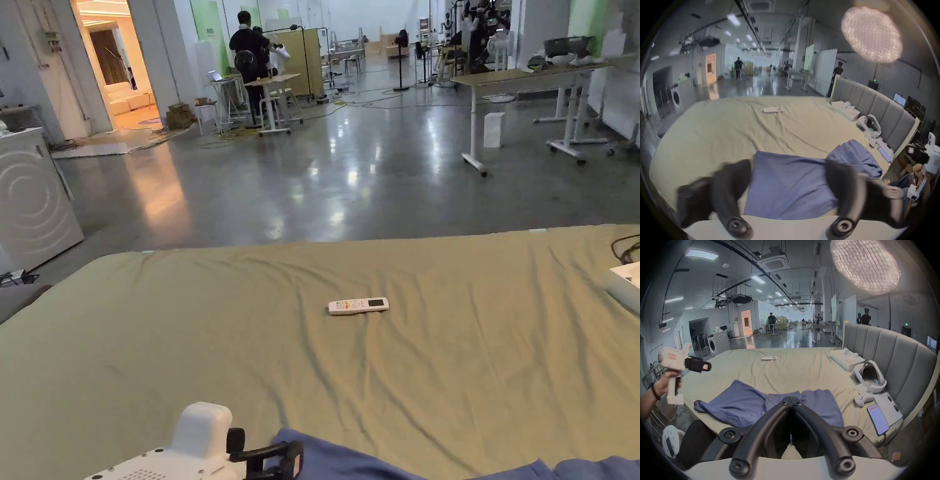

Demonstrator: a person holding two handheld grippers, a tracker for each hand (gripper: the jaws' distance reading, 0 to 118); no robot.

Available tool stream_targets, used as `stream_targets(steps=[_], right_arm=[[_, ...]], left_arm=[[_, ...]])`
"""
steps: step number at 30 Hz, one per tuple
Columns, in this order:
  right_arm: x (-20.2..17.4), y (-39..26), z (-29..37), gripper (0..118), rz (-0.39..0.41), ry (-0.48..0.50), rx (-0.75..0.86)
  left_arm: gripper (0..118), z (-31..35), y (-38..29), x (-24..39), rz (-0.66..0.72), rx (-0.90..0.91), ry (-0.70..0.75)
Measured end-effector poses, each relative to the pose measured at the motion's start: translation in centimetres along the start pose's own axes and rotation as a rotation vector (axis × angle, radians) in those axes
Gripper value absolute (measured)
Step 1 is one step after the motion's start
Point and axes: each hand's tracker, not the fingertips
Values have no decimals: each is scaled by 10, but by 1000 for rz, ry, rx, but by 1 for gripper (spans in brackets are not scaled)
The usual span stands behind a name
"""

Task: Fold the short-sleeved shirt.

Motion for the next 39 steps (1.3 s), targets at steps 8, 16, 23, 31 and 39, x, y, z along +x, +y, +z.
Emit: stream_targets(steps=[8,16,23,31,39], right_arm=[[27,-34,-30,0,-111,-49,-154],[44,-47,-34,0,-118,-108,-225],[44,-51,-29,0,-132,-129,-238],[57,-46,-45,3,-157,-116,-252],[146,-38,-172,86,-263,-117,-468]], left_arm=[[109,-185,1,-69,24,-310,52],[107,-259,-11,-98,63,-407,106],[34,-250,-12,-69,-55,-430,111],[12,-269,-17,-52,-92,-542,114],[12,-285,-3,-63,-72,-600,123]])
